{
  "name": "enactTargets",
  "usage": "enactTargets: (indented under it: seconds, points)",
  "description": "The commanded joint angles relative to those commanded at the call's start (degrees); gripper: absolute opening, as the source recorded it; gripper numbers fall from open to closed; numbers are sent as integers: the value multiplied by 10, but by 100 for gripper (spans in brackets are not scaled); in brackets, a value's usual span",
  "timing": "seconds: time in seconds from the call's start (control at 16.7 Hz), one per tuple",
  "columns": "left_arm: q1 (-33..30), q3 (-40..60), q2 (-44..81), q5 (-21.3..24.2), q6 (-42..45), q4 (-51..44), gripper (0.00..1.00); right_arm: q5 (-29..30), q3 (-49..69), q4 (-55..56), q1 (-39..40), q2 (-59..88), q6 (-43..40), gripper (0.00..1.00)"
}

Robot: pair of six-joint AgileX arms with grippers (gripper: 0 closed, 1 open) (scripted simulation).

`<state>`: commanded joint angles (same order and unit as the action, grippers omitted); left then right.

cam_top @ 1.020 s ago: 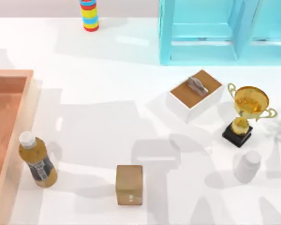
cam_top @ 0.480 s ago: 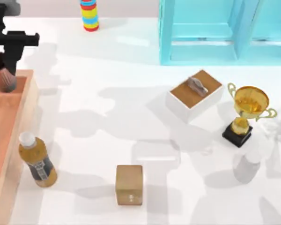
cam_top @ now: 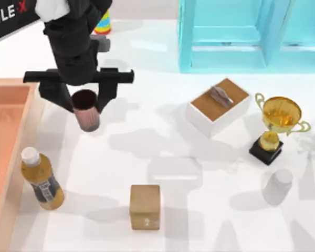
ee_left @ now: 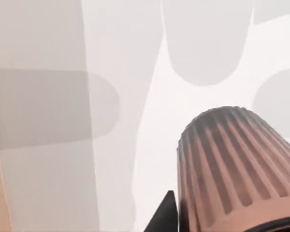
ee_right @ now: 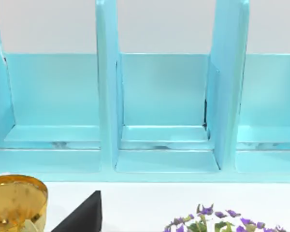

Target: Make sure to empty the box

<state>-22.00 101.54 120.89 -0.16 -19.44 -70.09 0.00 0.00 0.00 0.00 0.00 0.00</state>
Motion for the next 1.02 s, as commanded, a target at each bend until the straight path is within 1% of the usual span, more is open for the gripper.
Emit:
enactTargets:
  seconds: [0.36, 0.72, 0.96, 1.02]
  points:
    - [-5, -5, 3, 1, -6, 4, 0, 0, 0, 0, 0, 0, 0, 100]
    - [-6, -72, 21, 1, -6, 91, 0, 0, 0, 0, 0, 0, 0, 100]
    - [-6, -76, 22, 1, -6, 96, 0, 0, 0, 0, 0, 0, 0, 100]
    - [-6, -76, 22, 1, -6, 96, 8, 0, 0, 0, 0, 0, 0, 100]
